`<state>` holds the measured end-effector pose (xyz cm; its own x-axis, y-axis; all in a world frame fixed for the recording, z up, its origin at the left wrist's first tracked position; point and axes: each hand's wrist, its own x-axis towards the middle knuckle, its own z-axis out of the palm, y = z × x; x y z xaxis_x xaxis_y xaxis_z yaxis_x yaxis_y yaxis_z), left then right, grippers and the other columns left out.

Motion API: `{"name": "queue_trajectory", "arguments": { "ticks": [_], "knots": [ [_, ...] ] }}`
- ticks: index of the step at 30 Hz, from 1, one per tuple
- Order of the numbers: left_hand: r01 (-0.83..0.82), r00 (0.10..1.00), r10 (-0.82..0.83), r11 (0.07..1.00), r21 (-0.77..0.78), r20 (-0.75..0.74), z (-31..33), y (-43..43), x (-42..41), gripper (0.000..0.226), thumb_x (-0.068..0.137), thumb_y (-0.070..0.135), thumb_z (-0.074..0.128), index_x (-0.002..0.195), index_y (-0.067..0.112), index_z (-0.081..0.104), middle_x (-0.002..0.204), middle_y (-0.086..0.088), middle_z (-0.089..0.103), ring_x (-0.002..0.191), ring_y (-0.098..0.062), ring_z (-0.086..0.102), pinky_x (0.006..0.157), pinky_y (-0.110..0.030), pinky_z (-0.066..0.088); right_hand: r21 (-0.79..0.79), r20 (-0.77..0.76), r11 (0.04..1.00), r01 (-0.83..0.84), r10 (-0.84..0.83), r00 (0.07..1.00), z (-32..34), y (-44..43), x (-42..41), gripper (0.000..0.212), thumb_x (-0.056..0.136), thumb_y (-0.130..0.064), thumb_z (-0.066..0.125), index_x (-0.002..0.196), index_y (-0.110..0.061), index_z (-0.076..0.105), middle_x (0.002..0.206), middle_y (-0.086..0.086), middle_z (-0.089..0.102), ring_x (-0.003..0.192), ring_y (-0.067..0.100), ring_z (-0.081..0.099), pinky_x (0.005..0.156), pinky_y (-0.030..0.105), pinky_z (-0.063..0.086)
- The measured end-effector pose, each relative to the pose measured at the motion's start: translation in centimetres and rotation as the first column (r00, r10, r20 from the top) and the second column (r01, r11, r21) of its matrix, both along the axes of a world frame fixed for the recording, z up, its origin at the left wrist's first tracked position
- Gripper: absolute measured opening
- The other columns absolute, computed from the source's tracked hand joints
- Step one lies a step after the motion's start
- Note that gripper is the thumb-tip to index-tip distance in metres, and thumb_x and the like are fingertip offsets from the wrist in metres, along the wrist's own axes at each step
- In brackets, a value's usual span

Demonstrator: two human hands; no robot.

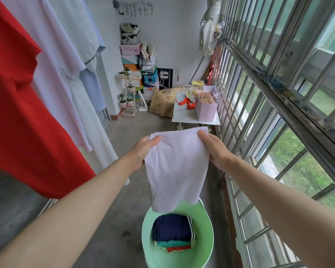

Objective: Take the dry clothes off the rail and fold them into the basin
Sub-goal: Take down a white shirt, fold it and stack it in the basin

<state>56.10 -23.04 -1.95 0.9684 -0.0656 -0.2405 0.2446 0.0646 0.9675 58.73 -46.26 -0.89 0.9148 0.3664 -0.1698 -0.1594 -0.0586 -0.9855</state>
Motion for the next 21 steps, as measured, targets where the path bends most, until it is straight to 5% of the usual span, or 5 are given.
{"name": "queue_trajectory", "arguments": {
  "ticks": [3,6,13,19,21],
  "knots": [
    [0.002,1.0,-0.002,1.0,0.005,0.012,0.5,-0.3,0.0,0.024,0.1,0.019,0.042,0.094,0.012,0.064,0.079,0.003,0.073,0.071,-0.01,0.07,0.067,-0.022,0.055,-0.003,-0.102,0.99,-0.143,0.142,0.985,-1.3,-0.9,-0.4,0.044,0.084,-0.047,0.063,0.118,-0.019,0.062,0.114,0.0,0.069,0.106,0.018,0.066,0.091,0.034,0.052],
    [-0.001,1.0,0.0,0.999,0.039,0.027,0.8,-0.2,-0.3,0.024,0.101,0.021,0.041,0.097,0.012,0.063,0.087,0.0,0.072,0.077,-0.012,0.069,0.074,-0.026,0.053,-0.179,-0.168,0.941,-0.287,0.258,0.951,-4.3,-1.5,-1.2,0.044,0.081,-0.03,0.071,0.121,-0.015,0.062,0.12,0.001,0.067,0.112,0.02,0.063,0.104,0.041,0.044],
    [-0.178,0.956,0.199,0.978,0.109,-0.217,-0.4,1.1,0.3,0.034,0.099,0.032,0.044,0.117,0.006,0.057,0.109,-0.01,0.064,0.09,-0.024,0.063,0.077,-0.033,0.049,-0.088,-0.288,0.984,-0.155,0.123,0.95,-4.5,-0.7,-1.6,0.036,0.094,-0.031,0.056,0.119,-0.006,0.062,0.117,0.01,0.068,0.11,0.027,0.064,0.102,0.045,0.046],
    [-0.281,0.933,0.104,0.808,-0.518,-0.343,-1.1,2.6,0.4,0.075,0.077,0.079,0.042,0.114,0.015,0.057,0.104,-0.004,0.057,0.113,-0.023,0.05,0.088,-0.037,0.045,0.105,-0.344,0.99,0.095,-0.054,0.937,-3.1,0.0,-1.4,0.032,0.096,-0.031,0.051,0.115,-0.008,0.062,0.114,0.013,0.068,0.106,0.029,0.065,0.09,0.042,0.052],
    [-0.16,0.949,-0.003,0.855,-0.493,-0.314,-2.0,1.7,-0.6,0.077,0.08,0.078,0.037,0.116,0.015,0.062,0.115,-0.001,0.064,0.112,-0.022,0.057,0.094,-0.041,0.044,0.149,-0.384,0.974,0.168,-0.1,0.918,-2.8,0.2,-1.2,0.027,0.097,-0.03,0.051,0.108,-0.009,0.063,0.109,0.012,0.07,0.101,0.027,0.066,0.083,0.039,0.053]
  ]
}}
